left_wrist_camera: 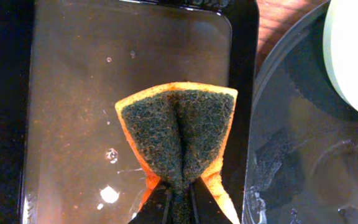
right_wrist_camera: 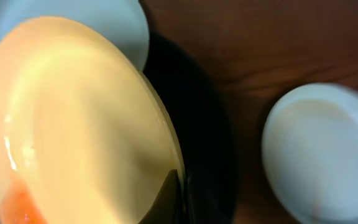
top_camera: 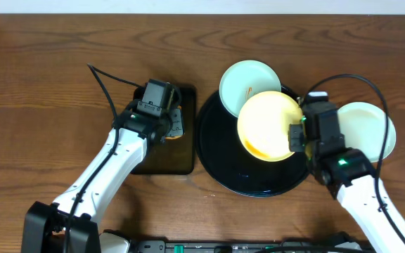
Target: Clean dirty plates on tray and stack at the side
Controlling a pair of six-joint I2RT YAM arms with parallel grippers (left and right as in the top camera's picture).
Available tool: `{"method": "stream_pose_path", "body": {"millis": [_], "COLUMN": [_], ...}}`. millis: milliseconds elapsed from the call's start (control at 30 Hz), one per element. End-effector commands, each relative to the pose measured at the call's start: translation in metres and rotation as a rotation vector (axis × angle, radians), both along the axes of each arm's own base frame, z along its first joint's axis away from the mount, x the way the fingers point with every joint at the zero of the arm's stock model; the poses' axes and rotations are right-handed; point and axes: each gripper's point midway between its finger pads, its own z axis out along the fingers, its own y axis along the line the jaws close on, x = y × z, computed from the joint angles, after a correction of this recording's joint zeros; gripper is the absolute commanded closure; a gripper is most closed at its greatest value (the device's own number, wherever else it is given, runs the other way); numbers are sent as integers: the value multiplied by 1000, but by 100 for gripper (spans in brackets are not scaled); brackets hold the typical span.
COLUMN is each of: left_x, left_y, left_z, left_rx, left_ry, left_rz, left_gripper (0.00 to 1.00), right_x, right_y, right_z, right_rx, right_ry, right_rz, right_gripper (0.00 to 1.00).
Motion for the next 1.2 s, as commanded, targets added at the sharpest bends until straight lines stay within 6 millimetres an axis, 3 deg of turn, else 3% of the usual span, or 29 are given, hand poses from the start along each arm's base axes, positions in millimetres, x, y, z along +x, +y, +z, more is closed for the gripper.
{"method": "stream_pose_path", "body": {"millis": [0, 233, 433, 667, 967, 1167], "left_x": [-2, -2, -2, -2, -2, -2], "left_y": [6, 6, 6, 6, 5, 6], "left_z": [-9, -9, -9, -9, -9, -9], "left_rx": [28, 28, 28, 28, 27, 28], "left_ry": [15, 16, 15, 16, 13, 17], "left_rz": [1, 1, 1, 1, 1, 1], "left_gripper": [92, 92, 92, 91, 92, 91], "right_x": [4, -1, 3, 11, 13, 20], "right_y": [-8, 6, 10, 15, 10, 3], "right_z": [25, 49, 81, 96, 96, 71], "right_rx": [-221, -437, -604, -619, -521, -278], "right_ry": [-89, -179, -288, -343, -375, -322], "right_rz": [-5, 42, 30, 41, -41, -91], "right_gripper": [99, 99, 99, 99, 99, 99]}}
